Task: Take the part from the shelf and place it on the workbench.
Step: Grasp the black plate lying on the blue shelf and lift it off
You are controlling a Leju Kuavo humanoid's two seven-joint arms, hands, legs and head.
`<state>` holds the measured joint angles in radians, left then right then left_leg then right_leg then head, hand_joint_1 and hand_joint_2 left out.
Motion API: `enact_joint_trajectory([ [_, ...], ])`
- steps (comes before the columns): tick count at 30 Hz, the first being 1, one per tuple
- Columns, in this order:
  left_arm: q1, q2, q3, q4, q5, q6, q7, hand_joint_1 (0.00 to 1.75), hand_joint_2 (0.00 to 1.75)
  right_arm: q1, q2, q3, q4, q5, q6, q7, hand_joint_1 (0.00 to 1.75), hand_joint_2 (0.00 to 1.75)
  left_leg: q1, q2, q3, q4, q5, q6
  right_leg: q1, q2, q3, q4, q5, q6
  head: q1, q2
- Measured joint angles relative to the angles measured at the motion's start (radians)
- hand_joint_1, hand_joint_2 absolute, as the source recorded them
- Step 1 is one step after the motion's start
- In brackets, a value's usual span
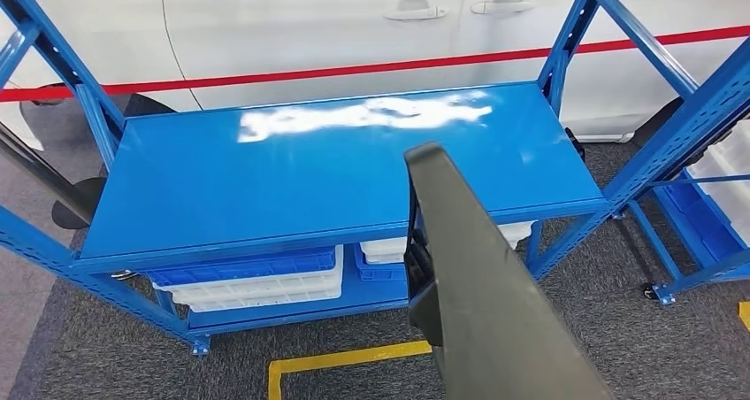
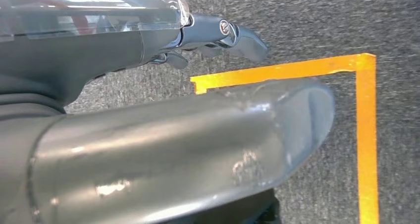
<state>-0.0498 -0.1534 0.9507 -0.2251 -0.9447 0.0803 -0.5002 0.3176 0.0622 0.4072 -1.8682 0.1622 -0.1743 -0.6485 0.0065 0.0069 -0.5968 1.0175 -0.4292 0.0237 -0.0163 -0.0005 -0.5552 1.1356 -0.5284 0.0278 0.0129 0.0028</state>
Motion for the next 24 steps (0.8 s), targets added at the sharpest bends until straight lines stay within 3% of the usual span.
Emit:
enact_joint_trajectory([
  [2, -0.001, 0.0, 0.001, 0.0, -0.004, 0.0, 0.0, 0.0, 0.0, 0.0, 0.0, 0.001, -0.002, 0.004, 0.0, -0.001, 1.75, 1.75, -0.003, -0.001, -0.013, 0.009, 0.012, -0.011, 0.004, 0.001, 0.072, -0.108, -0.01, -0.011, 0.001, 0.0],
  [5, 0.001, 0.001, 0.004, 0.0, -0.008, 0.0, 0.0, 0.0, 0.0, 0.005, 0.0, 0.002, -0.003, 0.008, 0.0, -0.001, 1.75, 1.75, -0.001, -0.002, -0.02, 0.01, 0.027, -0.031, 0.007, -0.001, 0.071, -0.133, -0.003, -0.033, 0.002, 0.0],
  [6, 0.002, 0.001, 0.005, 0.0, -0.008, 0.0, 0.0, 0.0, 0.0, 0.006, 0.0, 0.002, -0.003, 0.008, 0.0, -0.001, 1.75, 1.75, 0.001, -0.003, -0.027, 0.021, 0.011, -0.036, 0.007, -0.003, 0.064, -0.134, 0.006, -0.043, 0.001, 0.0],
  [7, 0.003, 0.001, 0.006, 0.0, -0.008, 0.0, 0.0, 0.0, 0.0, 0.006, 0.0, 0.003, -0.004, 0.008, 0.0, -0.001, 1.75, 1.75, 0.003, -0.003, -0.039, 0.05, -0.024, -0.04, 0.005, -0.006, 0.053, -0.136, 0.017, -0.051, -0.001, 0.0],
  [10, 0.005, 0.001, 0.007, 0.0, -0.008, -0.001, 0.001, 0.0, 0.0, 0.008, 0.0, 0.005, -0.004, 0.009, 0.0, -0.001, 1.75, 1.75, 0.005, -0.004, -0.086, 0.221, -0.166, -0.049, 0.008, -0.009, 0.013, -0.135, 0.049, -0.063, -0.005, 0.0],
  [11, 0.005, 0.001, 0.007, 0.0, -0.008, -0.001, 0.001, 0.0, 0.0, 0.008, 0.0, 0.005, -0.004, 0.009, 0.0, -0.001, 1.75, 1.75, 0.005, -0.004, -0.089, 0.269, -0.183, -0.051, 0.01, -0.01, -0.002, -0.134, 0.06, -0.063, -0.005, 0.0],
  [12, 0.005, 0.001, 0.007, 0.0, -0.008, -0.001, 0.001, 0.0, 0.0, 0.009, 0.0, 0.005, -0.004, 0.009, 0.0, -0.001, 1.75, 1.75, 0.005, -0.004, -0.078, 0.288, -0.177, -0.05, 0.011, -0.01, -0.018, -0.131, 0.07, -0.063, -0.005, 0.0],
  [13, 0.005, 0.001, 0.007, 0.0, -0.009, -0.001, 0.001, 0.0, 0.0, 0.009, 0.0, 0.005, -0.004, 0.009, 0.0, -0.001, 1.75, 1.75, 0.005, -0.004, -0.053, 0.278, -0.153, -0.049, 0.013, -0.011, -0.033, -0.128, 0.08, -0.062, -0.004, 0.0],
  [15, 0.004, 0.003, 0.007, 0.0, -0.009, -0.001, 0.001, 0.0, 0.0, 0.011, 0.0, 0.005, -0.005, 0.009, 0.0, -0.002, 1.75, 1.75, 0.004, -0.004, 0.044, 0.165, -0.103, -0.041, 0.014, -0.011, -0.06, -0.119, 0.096, -0.057, -0.005, 0.0],
  [17, 0.001, 0.004, 0.007, -0.001, -0.009, -0.002, 0.001, 0.0, 0.0, 0.018, 0.0, 0.005, -0.007, 0.009, -0.003, -0.002, 1.75, 1.75, -0.002, -0.005, 0.138, 0.024, -0.105, -0.03, 0.015, -0.012, -0.076, -0.11, 0.11, -0.048, -0.004, 0.0],
  [18, 0.0, 0.005, 0.007, -0.001, -0.01, -0.002, 0.0, 0.0, 0.0, 0.022, 0.0, 0.005, -0.008, 0.01, -0.007, -0.002, 1.75, 1.75, -0.006, -0.005, 0.159, -0.015, -0.114, -0.025, 0.015, -0.014, -0.079, -0.109, 0.118, -0.042, -0.005, 0.0],
  [20, 0.0, 0.005, 0.008, -0.001, -0.013, -0.003, 0.0, 0.0, 0.0, 0.035, -0.002, 0.004, -0.012, 0.011, -0.017, -0.002, 1.75, 1.75, -0.007, -0.004, 0.157, -0.035, -0.108, -0.015, 0.012, -0.016, -0.082, -0.111, 0.134, -0.028, -0.006, 0.0],
  [21, 0.001, 0.005, 0.009, -0.001, -0.015, -0.004, 0.0, 0.0, 0.0, 0.042, -0.002, 0.003, -0.015, 0.011, -0.022, -0.002, 1.75, 1.75, -0.005, -0.002, 0.151, -0.038, -0.097, -0.008, 0.011, -0.014, -0.086, -0.107, 0.128, -0.022, -0.007, 0.0],
  [22, 0.002, 0.005, 0.009, -0.001, -0.017, -0.004, 0.0, 0.0, 0.0, 0.051, -0.003, 0.002, -0.018, 0.012, -0.027, -0.002, 1.75, 1.75, -0.003, 0.0, 0.141, -0.042, -0.085, 0.0, 0.01, -0.011, -0.093, -0.091, 0.103, -0.015, -0.005, 0.0],
  [24, 0.003, 0.005, 0.01, -0.001, -0.02, -0.004, 0.0, 0.0, 0.0, 0.066, -0.005, 0.0, -0.023, 0.011, -0.033, -0.002, 1.75, 1.75, -0.001, 0.004, 0.115, -0.044, -0.062, 0.009, 0.006, -0.006, -0.118, -0.003, 0.005, -0.005, -0.001, 0.0],
])
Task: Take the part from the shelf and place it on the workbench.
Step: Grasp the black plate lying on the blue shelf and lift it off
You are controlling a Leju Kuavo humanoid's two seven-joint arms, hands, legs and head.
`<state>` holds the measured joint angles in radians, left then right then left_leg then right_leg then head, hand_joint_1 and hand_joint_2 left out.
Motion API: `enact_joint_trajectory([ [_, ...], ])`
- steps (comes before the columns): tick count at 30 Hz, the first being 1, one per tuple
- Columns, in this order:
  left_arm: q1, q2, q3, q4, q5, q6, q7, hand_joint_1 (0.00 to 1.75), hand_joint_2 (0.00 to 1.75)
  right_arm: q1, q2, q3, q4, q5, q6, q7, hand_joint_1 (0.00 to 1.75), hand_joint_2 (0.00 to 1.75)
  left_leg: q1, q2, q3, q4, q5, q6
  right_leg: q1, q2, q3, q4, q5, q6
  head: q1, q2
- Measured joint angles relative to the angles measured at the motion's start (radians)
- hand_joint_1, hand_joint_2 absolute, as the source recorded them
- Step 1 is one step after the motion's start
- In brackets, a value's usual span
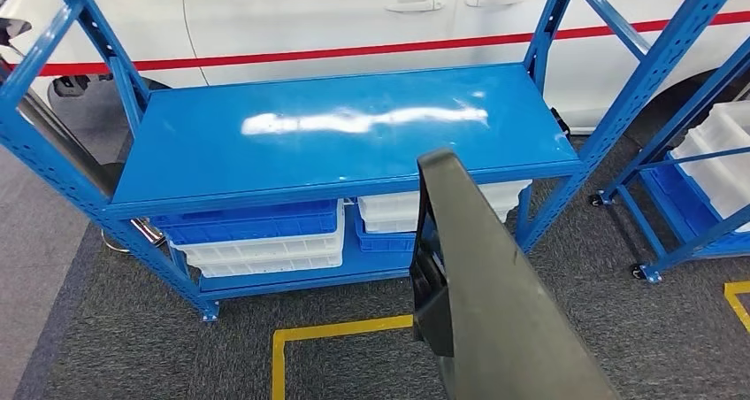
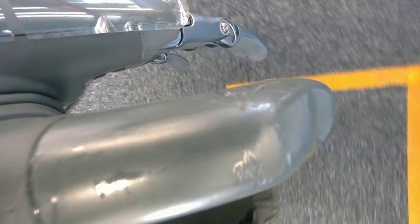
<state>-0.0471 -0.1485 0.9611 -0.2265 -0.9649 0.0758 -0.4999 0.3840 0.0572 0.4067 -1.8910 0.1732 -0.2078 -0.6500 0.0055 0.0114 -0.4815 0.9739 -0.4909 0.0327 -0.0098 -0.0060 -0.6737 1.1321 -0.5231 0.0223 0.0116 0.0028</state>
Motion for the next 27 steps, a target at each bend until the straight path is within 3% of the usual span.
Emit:
enact_joint_trajectory([
  [1, 0.0, 0.0, 0.001, 0.0, -0.001, 0.0, 0.0, 0.0, 0.0, 0.006, -0.001, -0.001, -0.001, -0.001, -0.002, 0.0, 1.75, 1.75, 0.0, 0.001, -0.015, 0.001, 0.01, 0.002, -0.002, 0.001, -0.014, 0.061, -0.049, 0.004, 0.002, 0.0],
  [2, 0.0, 0.0, 0.002, 0.0, -0.002, 0.0, 0.0, 0.0, 0.0, 0.012, -0.001, -0.003, -0.002, -0.001, -0.002, 0.0, 1.75, 1.75, -0.001, 0.002, -0.03, 0.003, 0.021, 0.002, -0.003, 0.001, -0.022, 0.12, -0.075, 0.007, 0.003, 0.0],
  [3, 0.0, 0.0, 0.002, 0.0, -0.002, -0.001, 0.0, 0.0, 0.0, 0.017, -0.002, -0.004, -0.002, -0.001, -0.003, 0.0, 1.75, 1.75, -0.001, 0.003, -0.045, 0.006, 0.031, 0.001, -0.004, 0.001, -0.023, 0.16, -0.079, 0.009, 0.002, 0.0],
  [4, -0.001, 0.0, 0.003, 0.0, -0.002, -0.001, -0.001, 0.0, 0.0, 0.021, -0.002, -0.005, -0.002, -0.002, -0.003, 0.0, 1.75, 1.75, -0.001, 0.004, -0.061, 0.011, 0.041, -0.002, -0.005, 0.001, -0.007, 0.17, -0.058, 0.011, 0.003, 0.0],
  [5, -0.001, 0.0, 0.004, 0.0, -0.003, -0.001, -0.001, 0.0, 0.0, 0.024, -0.003, -0.006, -0.002, -0.003, -0.003, 0.0, 1.75, 1.75, -0.001, 0.004, -0.078, 0.017, 0.05, -0.004, -0.006, 0.001, 0.02, 0.155, -0.027, 0.011, 0.003, 0.0],
  [6, -0.001, 0.0, 0.004, 0.0, -0.003, -0.001, -0.001, 0.0, 0.0, 0.026, -0.003, -0.007, -0.003, -0.004, -0.002, 0.001, 1.75, 1.75, 0.0, 0.004, -0.095, 0.025, 0.057, -0.007, -0.008, 0.001, 0.066, 0.103, 0.0, 0.01, 0.003, 0.0],
  [7, -0.002, 0.0, 0.005, 0.0, -0.005, -0.001, -0.001, 0.0, 0.0, 0.027, -0.003, -0.008, -0.004, -0.006, -0.001, 0.001, 1.75, 1.75, 0.0, 0.004, -0.111, 0.033, 0.065, -0.012, -0.008, 0.001, 0.119, 0.033, 0.007, 0.009, 0.002, 0.0],
  [9, -0.002, 0.0, 0.007, 0.0, -0.009, -0.001, -0.001, 0.0, 0.0, 0.034, -0.003, -0.012, -0.008, -0.012, 0.001, 0.001, 1.75, 1.75, -0.001, 0.001, -0.13, 0.044, 0.078, -0.022, -0.005, 0.004, 0.202, -0.092, -0.018, -0.001, 0.002, 0.0],
  [10, -0.003, 0.0, 0.009, 0.0, -0.011, -0.001, -0.001, 0.0, 0.0, 0.039, -0.003, -0.014, -0.01, -0.015, 0.003, 0.001, 1.75, 1.75, -0.003, 0.0, -0.132, 0.047, 0.084, -0.028, -0.002, 0.006, 0.216, -0.122, -0.032, -0.008, 0.001, 0.0],
  [13, 0.0, 0.001, 0.014, 0.0, -0.018, 0.0, 0.0, 0.0, 0.0, 0.057, -0.001, -0.024, -0.015, -0.023, 0.014, 0.0, 1.75, 1.75, 0.0, -0.003, -0.137, 0.049, 0.101, -0.043, 0.001, 0.007, 0.205, -0.127, -0.019, -0.034, 0.001, 0.0],
  [14, 0.001, 0.001, 0.015, 0.0, -0.02, 0.0, 0.0, 0.0, 0.0, 0.062, 0.001, -0.029, -0.015, -0.025, 0.019, 0.0, 1.75, 1.75, 0.002, -0.004, -0.145, 0.057, 0.09, -0.048, 0.002, 0.005, 0.194, -0.126, -0.009, -0.043, 0.0, 0.0],
  [15, 0.003, 0.002, 0.016, 0.0, -0.024, 0.0, 0.0, 0.0, 0.0, 0.069, 0.005, -0.034, -0.016, -0.027, 0.025, 0.0, 1.75, 1.75, 0.004, -0.004, -0.158, 0.081, 0.059, -0.053, 0.002, 0.004, 0.18, -0.126, 0.002, -0.053, -0.001, 0.0],
  [18, 0.004, 0.003, 0.02, -0.001, -0.031, -0.001, 0.0, 0.0, 0.0, 0.086, 0.019, -0.048, -0.019, -0.032, 0.044, -0.001, 1.75, 1.75, 0.006, -0.004, -0.202, 0.247, -0.092, -0.059, 0.008, 0.002, 0.133, -0.125, 0.038, -0.065, -0.006, 0.0],
  [19, 0.004, 0.003, 0.021, -0.001, -0.033, -0.001, 0.0, 0.0, 0.0, 0.089, 0.022, -0.052, -0.019, -0.032, 0.05, -0.001, 1.75, 1.75, 0.006, -0.004, -0.206, 0.3, -0.115, -0.057, 0.012, 0.002, 0.117, -0.123, 0.049, -0.067, -0.006, 0.0],
  [20, 0.004, 0.004, 0.023, -0.001, -0.035, -0.001, 0.0, 0.0, 0.0, 0.092, 0.025, -0.056, -0.019, -0.033, 0.054, -0.001, 1.75, 1.75, 0.004, -0.005, -0.195, 0.325, -0.111, -0.053, 0.016, 0.002, 0.101, -0.121, 0.06, -0.068, -0.007, 0.0],
  [21, 0.004, 0.005, 0.025, -0.002, -0.038, -0.001, 0.0, 0.0, 0.0, 0.095, 0.028, -0.059, -0.019, -0.034, 0.059, -0.001, 1.75, 1.75, 0.001, -0.005, -0.168, 0.318, -0.089, -0.047, 0.02, 0.002, 0.086, -0.117, 0.07, -0.069, -0.007, 0.0],
  [23, 0.002, 0.009, 0.03, -0.004, -0.044, -0.001, 0.0, 0.0, 0.0, 0.101, 0.036, -0.064, -0.019, -0.038, 0.07, -0.001, 1.75, 1.75, -0.011, -0.005, -0.07, 0.209, -0.041, -0.023, 0.026, 0.002, 0.062, -0.11, 0.085, -0.069, -0.007, 0.0],
  [25, -0.001, 0.014, 0.036, -0.009, -0.053, 0.001, -0.002, 0.0, 0.0, 0.104, 0.043, -0.069, -0.019, -0.049, 0.087, 0.0, 1.75, 1.75, -0.022, -0.004, 0.024, 0.068, -0.046, 0.0, 0.028, 0.003, 0.049, -0.106, 0.098, -0.064, -0.006, 0.0],
  [27, -0.003, 0.017, 0.041, -0.012, -0.061, 0.003, -0.004, 0.0, 0.0, 0.105, 0.047, -0.074, -0.018, -0.07, 0.113, 0.0, 1.75, 1.75, -0.028, -0.001, 0.053, 0.005, -0.062, 0.007, 0.026, 0.003, 0.042, -0.107, 0.114, -0.052, -0.006, 0.0],
])
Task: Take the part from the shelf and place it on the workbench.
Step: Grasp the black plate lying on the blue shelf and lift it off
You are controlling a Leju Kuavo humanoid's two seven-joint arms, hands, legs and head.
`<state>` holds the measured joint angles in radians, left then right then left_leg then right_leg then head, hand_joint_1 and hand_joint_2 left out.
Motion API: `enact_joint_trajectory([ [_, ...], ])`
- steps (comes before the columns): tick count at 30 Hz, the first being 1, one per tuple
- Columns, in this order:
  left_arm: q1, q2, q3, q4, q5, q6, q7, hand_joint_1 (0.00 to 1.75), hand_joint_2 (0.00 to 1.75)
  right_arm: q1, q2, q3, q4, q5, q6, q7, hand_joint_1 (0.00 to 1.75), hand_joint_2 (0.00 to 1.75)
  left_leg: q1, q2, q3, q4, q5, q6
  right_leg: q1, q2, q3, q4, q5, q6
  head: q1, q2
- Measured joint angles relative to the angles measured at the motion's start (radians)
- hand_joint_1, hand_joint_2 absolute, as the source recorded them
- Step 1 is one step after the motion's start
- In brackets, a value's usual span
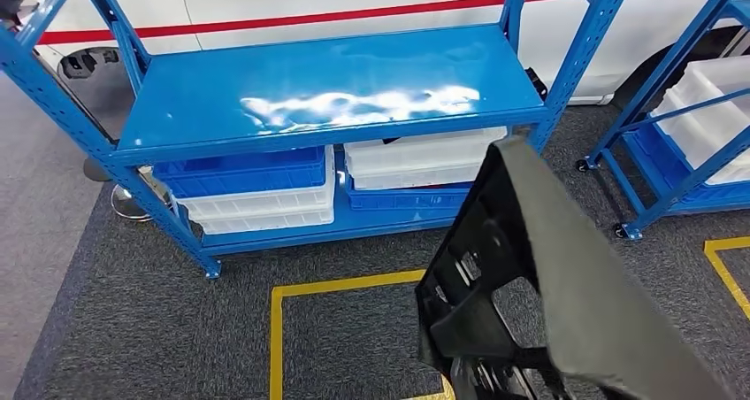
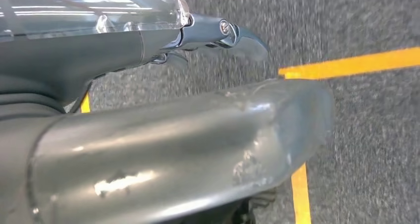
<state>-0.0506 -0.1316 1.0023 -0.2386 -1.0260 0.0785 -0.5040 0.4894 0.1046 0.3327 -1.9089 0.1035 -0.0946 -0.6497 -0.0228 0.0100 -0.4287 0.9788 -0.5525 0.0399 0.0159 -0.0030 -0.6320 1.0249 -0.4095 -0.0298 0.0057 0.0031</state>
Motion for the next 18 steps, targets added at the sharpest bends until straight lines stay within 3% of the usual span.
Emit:
enact_joint_trajectory([
  [2, 0.002, -0.001, 0.005, -0.001, -0.003, 0.0, -0.001, 0.0, 0.0, 0.003, 0.004, -0.006, 0.001, -0.019, 0.024, 0.0, 1.75, 1.75, 0.004, 0.007, -0.005, -0.016, 0.019, 0.001, -0.002, 0.003, -0.006, 0.003, 0.007, 0.013, 0.0, 0.0],
  [3, 0.003, -0.002, 0.008, -0.001, -0.004, 0.0, -0.002, 0.0, 0.0, 0.005, 0.006, -0.009, 0.001, -0.025, 0.031, 0.0, 1.75, 1.75, 0.008, 0.011, -0.009, -0.023, 0.032, 0.003, -0.002, 0.004, -0.014, 0.021, -0.008, 0.019, 0.001, 0.0],
  [6, 0.007, -0.003, 0.019, -0.001, -0.003, 0.0, -0.002, 0.0, 0.0, 0.012, 0.008, -0.02, 0.005, -0.034, 0.039, 0.0, 1.75, 1.75, 0.013, 0.031, -0.033, -0.029, 0.06, 0.004, -0.015, 0.006, -0.072, 0.177, -0.124, 0.04, 0.009, 0.0],
  [7, 0.008, -0.003, 0.022, -0.001, -0.003, 0.0, -0.002, 0.0, 0.0, 0.015, 0.008, -0.024, 0.007, -0.036, 0.04, 0.0, 1.75, 1.75, 0.014, 0.039, -0.043, -0.027, 0.065, 0.002, -0.021, 0.005, -0.086, 0.23, -0.153, 0.047, 0.009, 0.0],
  [8, 0.009, -0.003, 0.024, -0.001, -0.003, 0.0, -0.001, 0.0, 0.0, 0.018, 0.008, -0.029, 0.009, -0.039, 0.041, 0.001, 1.75, 1.75, 0.015, 0.047, -0.052, -0.023, 0.069, 0.0, -0.027, 0.004, -0.085, 0.255, -0.164, 0.054, 0.009, 0.0],
  [9, 0.01, -0.004, 0.025, -0.001, -0.003, 0.0, -0.001, 0.0, 0.0, 0.021, 0.008, -0.033, 0.011, -0.041, 0.043, 0.001, 1.75, 1.75, 0.017, 0.056, -0.06, -0.017, 0.071, -0.002, -0.033, 0.0, -0.065, 0.243, -0.157, 0.059, 0.009, 0.0],
  [11, 0.01, -0.005, 0.029, -0.001, -0.003, -0.001, 0.0, 0.0, 0.0, 0.026, 0.014, -0.042, 0.012, -0.045, 0.048, 0.002, 1.75, 1.75, 0.022, 0.074, -0.073, 0.0, 0.069, -0.011, -0.041, -0.024, 0.022, 0.123, -0.116, 0.068, 0.009, 0.0],
  [13, 0.011, -0.007, 0.033, -0.002, -0.004, -0.001, 0.0, 0.0, 0.0, 0.028, 0.025, -0.052, 0.012, -0.047, 0.053, 0.002, 1.75, 1.75, 0.021, 0.088, -0.083, 0.02, 0.062, -0.025, -0.04, -0.052, 0.086, 0.02, -0.094, 0.059, 0.009, 0.0],
  [14, 0.01, -0.007, 0.035, -0.002, -0.004, -0.001, -0.001, 0.0, 0.0, 0.029, 0.031, -0.056, 0.012, -0.048, 0.054, 0.002, 1.75, 1.75, 0.02, 0.094, -0.084, 0.026, 0.059, -0.032, -0.038, -0.058, 0.094, 0.003, -0.094, 0.05, 0.007, 0.0],
  [16, 0.008, -0.007, 0.039, -0.002, -0.004, -0.001, -0.002, 0.0, 0.0, 0.034, 0.04, -0.062, 0.011, -0.048, 0.055, 0.003, 1.75, 1.75, 0.021, 0.108, -0.082, 0.028, 0.06, -0.046, -0.033, -0.04, 0.088, 0.003, -0.09, 0.031, 0.004, 0.0],
  [18, 0.006, -0.008, 0.042, -0.002, -0.004, -0.001, -0.002, 0.0, 0.0, 0.038, 0.047, -0.068, 0.011, -0.048, 0.057, 0.003, 1.75, 1.75, 0.027, 0.087, -0.086, 0.045, 0.043, -0.059, -0.034, -0.022, 0.083, -0.001, -0.081, 0.015, 0.003, 0.0],
])
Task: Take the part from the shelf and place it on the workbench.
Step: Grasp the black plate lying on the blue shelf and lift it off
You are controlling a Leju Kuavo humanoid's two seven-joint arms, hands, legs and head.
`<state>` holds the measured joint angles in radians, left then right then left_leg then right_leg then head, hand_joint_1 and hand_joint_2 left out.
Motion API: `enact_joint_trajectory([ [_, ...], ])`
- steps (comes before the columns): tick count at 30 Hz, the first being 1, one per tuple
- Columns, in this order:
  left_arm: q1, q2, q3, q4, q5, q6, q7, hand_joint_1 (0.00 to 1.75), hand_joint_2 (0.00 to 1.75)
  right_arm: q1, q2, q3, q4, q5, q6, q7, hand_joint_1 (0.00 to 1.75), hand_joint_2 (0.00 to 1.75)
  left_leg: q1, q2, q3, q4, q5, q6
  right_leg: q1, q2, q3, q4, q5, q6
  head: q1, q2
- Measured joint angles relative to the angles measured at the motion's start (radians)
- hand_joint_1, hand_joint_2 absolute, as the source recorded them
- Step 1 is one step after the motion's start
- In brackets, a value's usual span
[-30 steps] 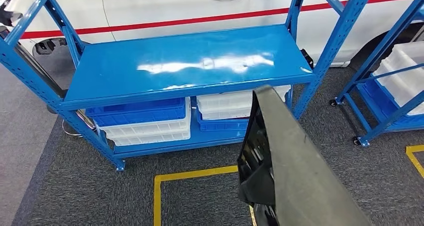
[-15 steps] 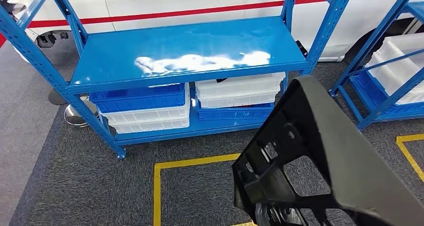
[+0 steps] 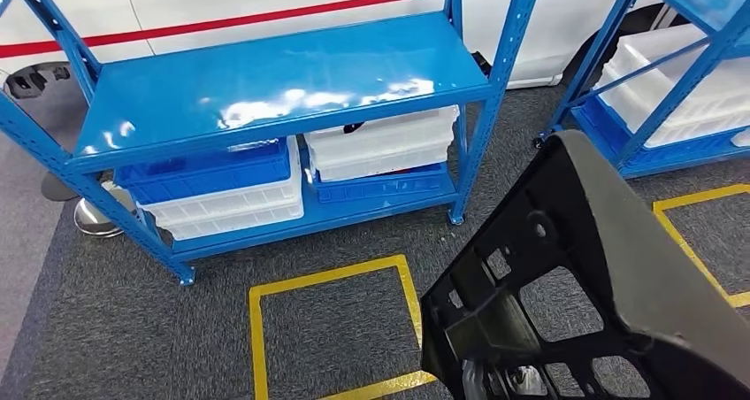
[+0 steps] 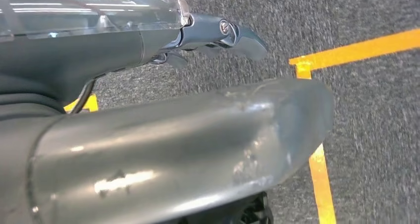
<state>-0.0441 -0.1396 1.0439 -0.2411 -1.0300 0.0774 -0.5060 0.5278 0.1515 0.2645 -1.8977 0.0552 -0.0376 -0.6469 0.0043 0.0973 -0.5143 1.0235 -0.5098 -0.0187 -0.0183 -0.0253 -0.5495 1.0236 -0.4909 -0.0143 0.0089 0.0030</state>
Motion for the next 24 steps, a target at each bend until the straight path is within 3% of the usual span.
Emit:
enact_joint_trajectory([
  [2, 0.002, 0.0, 0.004, 0.0, 0.0, -0.001, 0.0, 0.0, 0.0, 0.001, 0.008, -0.006, 0.0, 0.0, 0.003, 0.001, 1.75, 1.75, 0.005, -0.054, -0.036, 0.087, -0.062, -0.009, -0.003, 0.019, -0.007, -0.003, 0.009, -0.012, -0.004, 0.0],
  [4, 0.006, 0.0, 0.006, 0.0, 0.0, -0.002, 0.0, 0.0, 0.0, 0.004, 0.015, -0.014, 0.0, 0.0, 0.007, 0.002, 1.75, 1.75, 0.007, -0.084, -0.092, 0.222, -0.13, -0.012, -0.001, 0.042, -0.016, -0.001, 0.014, -0.017, -0.006, 0.0],
  [5, 0.007, -0.001, 0.007, 0.0, 0.0, -0.002, 0.0, 0.0, 0.0, 0.006, 0.017, -0.02, 0.0, 0.0, 0.008, 0.003, 1.75, 1.75, 0.007, -0.087, -0.11, 0.265, -0.141, -0.011, 0.001, 0.055, -0.019, 0.001, 0.015, -0.017, -0.006, 0.0],
  [6, 0.008, -0.001, 0.007, 0.0, 0.0, -0.002, 0.0, 0.0, 0.0, 0.008, 0.018, -0.024, 0.0, 0.0, 0.009, 0.004, 1.75, 1.75, 0.007, -0.089, -0.112, 0.272, -0.131, -0.01, 0.002, 0.068, -0.021, 0.003, 0.016, -0.017, -0.006, 0.0],
  [8, 0.008, -0.001, 0.007, 0.0, 0.0, -0.002, 0.0, 0.0, 0.0, 0.012, 0.022, -0.032, 0.0, 0.001, 0.009, 0.004, 1.75, 1.75, 0.007, -0.102, -0.065, 0.171, -0.061, -0.002, 0.003, 0.095, -0.021, 0.006, 0.018, -0.015, -0.006, 0.0],
  [10, 0.008, 0.0, 0.008, 0.0, 0.0, -0.002, -0.001, 0.0, 0.0, 0.012, 0.025, -0.038, 0.0, 0.001, 0.009, 0.005, 1.75, 1.75, 0.008, -0.15, -0.006, 0.04, -0.008, 0.009, 0.003, 0.12, -0.024, 0.009, 0.021, -0.009, -0.005, 0.0],
  [12, 0.009, 0.0, 0.009, 0.0, 0.0, -0.002, -0.001, 0.0, 0.0, 0.013, 0.029, -0.042, -0.001, 0.002, 0.01, 0.005, 1.75, 1.75, 0.006, -0.179, 0.011, -0.009, -0.002, 0.015, 0.0, 0.143, -0.034, 0.01, 0.028, 0.005, -0.005, 0.0],
  [14, 0.007, -0.001, 0.009, 0.0, 0.0, -0.003, -0.001, 0.0, 0.0, 0.019, 0.033, -0.05, -0.003, 0.007, 0.015, 0.004, 1.75, 1.75, 0.006, -0.159, 0.011, -0.017, 0.005, 0.022, -0.004, 0.159, -0.043, 0.009, 0.035, 0.02, -0.005, 0.0],
  [16, 0.005, -0.003, 0.01, 0.0, -0.001, -0.003, -0.002, 0.0, 0.0, 0.026, 0.04, -0.064, -0.007, 0.012, 0.028, 0.001, 1.75, 1.75, 0.009, -0.132, 0.013, -0.029, 0.016, 0.036, 0.0, 0.115, -0.061, 0.037, 0.015, 0.028, -0.001, 0.0],
  [18, 0.007, -0.004, 0.012, -0.001, -0.003, -0.004, -0.003, 0.0, 0.0, 0.03, 0.047, -0.083, -0.011, 0.014, 0.048, -0.001, 1.75, 1.75, 0.008, -0.101, 0.011, -0.036, 0.022, 0.045, 0.004, 0.052, -0.111, 0.138, -0.048, 0.032, 0.004, 0.0],
  [20, 0.009, -0.004, 0.014, -0.001, -0.006, -0.004, -0.004, 0.0, 0.0, 0.034, 0.054, -0.1, -0.013, 0.016, 0.067, -0.002, 1.75, 1.75, 0.004, -0.068, 0.006, -0.035, 0.022, 0.047, 0.002, 0.035, -0.163, 0.255, -0.1, 0.036, 0.006, 0.0],
  [21, 0.009, -0.004, 0.014, -0.001, -0.007, -0.005, -0.005, 0.0, 0.0, 0.037, 0.059, -0.108, -0.013, 0.018, 0.076, -0.002, 1.75, 1.75, 0.003, -0.052, 0.005, -0.035, 0.022, 0.047, 0.002, 0.032, -0.168, 0.274, -0.1, 0.038, 0.006, 0.0],
  [22, 0.008, -0.004, 0.015, -0.001, -0.008, -0.007, -0.006, 0.0, 0.0, 0.04, 0.063, -0.116, -0.014, 0.02, 0.085, -0.002, 1.75, 1.75, 0.003, -0.039, 0.004, -0.034, 0.021, 0.046, 0.002, 0.028, -0.155, 0.258, -0.085, 0.038, 0.006, 0.0],
  [24, 0.005, -0.006, 0.015, -0.001, -0.01, -0.01, -0.009, 0.0, 0.0, 0.044, 0.073, -0.13, -0.017, 0.027, 0.104, -0.003, 1.75, 1.75, 0.001, -0.014, 0.007, -0.033, 0.018, 0.042, 0.004, -0.003, -0.073, 0.125, -0.03, 0.031, 0.006, 0.0],
])
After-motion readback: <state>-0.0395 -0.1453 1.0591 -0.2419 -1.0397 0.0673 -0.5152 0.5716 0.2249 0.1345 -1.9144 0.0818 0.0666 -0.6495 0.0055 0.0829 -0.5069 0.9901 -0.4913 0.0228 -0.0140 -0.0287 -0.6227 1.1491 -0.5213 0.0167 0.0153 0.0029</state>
